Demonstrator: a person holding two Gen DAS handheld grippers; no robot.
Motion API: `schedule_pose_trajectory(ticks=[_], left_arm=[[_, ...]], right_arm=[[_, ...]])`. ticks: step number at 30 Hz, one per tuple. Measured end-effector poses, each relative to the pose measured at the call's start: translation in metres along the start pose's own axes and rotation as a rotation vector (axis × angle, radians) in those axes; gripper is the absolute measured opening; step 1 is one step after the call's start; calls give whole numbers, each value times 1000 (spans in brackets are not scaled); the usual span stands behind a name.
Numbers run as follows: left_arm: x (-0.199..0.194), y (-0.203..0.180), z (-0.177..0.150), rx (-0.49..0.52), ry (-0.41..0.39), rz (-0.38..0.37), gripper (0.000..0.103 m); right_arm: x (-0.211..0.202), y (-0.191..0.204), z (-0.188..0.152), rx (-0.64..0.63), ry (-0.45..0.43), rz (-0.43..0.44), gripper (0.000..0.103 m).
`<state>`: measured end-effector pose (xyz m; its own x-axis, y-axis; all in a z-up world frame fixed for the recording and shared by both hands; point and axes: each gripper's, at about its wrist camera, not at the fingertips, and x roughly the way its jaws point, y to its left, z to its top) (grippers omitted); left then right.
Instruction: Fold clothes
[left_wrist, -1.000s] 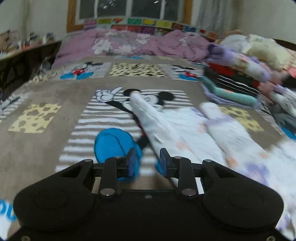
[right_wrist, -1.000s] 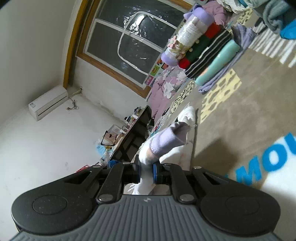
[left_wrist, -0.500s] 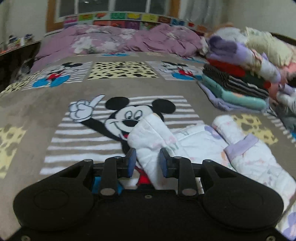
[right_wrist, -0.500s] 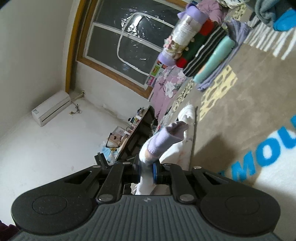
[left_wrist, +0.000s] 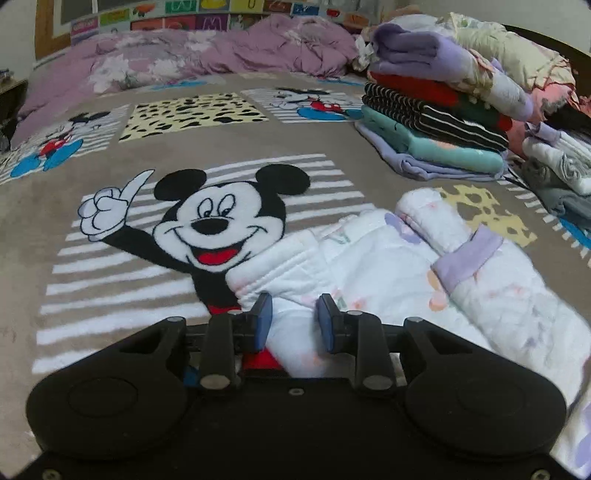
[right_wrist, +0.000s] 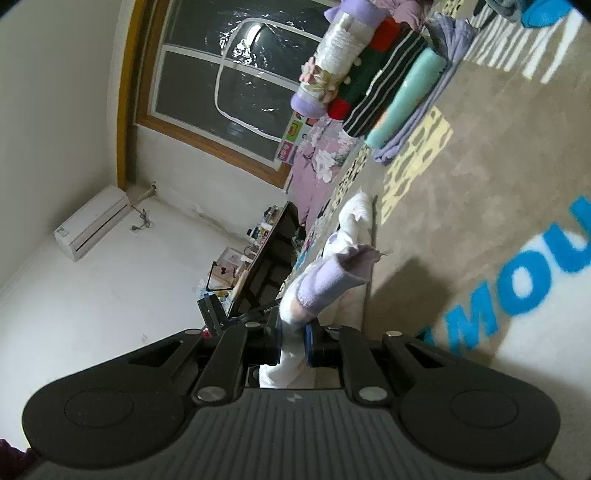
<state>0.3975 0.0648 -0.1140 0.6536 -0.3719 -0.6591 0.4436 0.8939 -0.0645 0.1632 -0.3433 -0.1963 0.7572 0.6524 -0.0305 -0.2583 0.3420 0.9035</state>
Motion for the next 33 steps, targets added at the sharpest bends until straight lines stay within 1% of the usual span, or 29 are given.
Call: schedule_pose_trajectory(ticks=[2,4,6,9,11,13,14,16,20,22,25,26,30,33], left_arm=[[-12,-4,5,27,-32,11,25],[-25,-3,8,10,-71,16,25],[-29,1,9,-27,-95,51,25],[-17,12,10,-91,-78,116,25],[-7,23,12,-183,-85,98,25],[2,27,15,-243,-88,59,25],[7,23,17,-228,-78,53,25],[21,13,23,-152,-32,64,25],[32,11,29,-99,27,69,25],[34,3,27,-27,45,95,25],[36,-8,31,31,74,146,25],[35,-10,33,38,80,159,26],[19,-12,36,10,49,191,26],[-2,-11,34,-23,12,191,26]], right_arm=[[0,1,0,-4,-1,-3,14],[-1,2,0,-9,-4,-4,14],[-1,3,0,-12,-6,-1,14],[-1,4,1,-12,-6,-1,14],[0,3,1,-7,-6,-2,14],[1,1,2,-2,-6,-2,14],[2,0,2,1,-5,-2,14],[3,-1,3,7,-4,-2,14],[5,-4,3,18,2,-7,14],[6,-5,3,21,1,-8,14],[6,-4,4,16,-5,-8,14],[6,-3,4,14,-7,-7,14],[5,2,4,-8,-22,4,14],[5,7,5,-37,-29,11,14]])
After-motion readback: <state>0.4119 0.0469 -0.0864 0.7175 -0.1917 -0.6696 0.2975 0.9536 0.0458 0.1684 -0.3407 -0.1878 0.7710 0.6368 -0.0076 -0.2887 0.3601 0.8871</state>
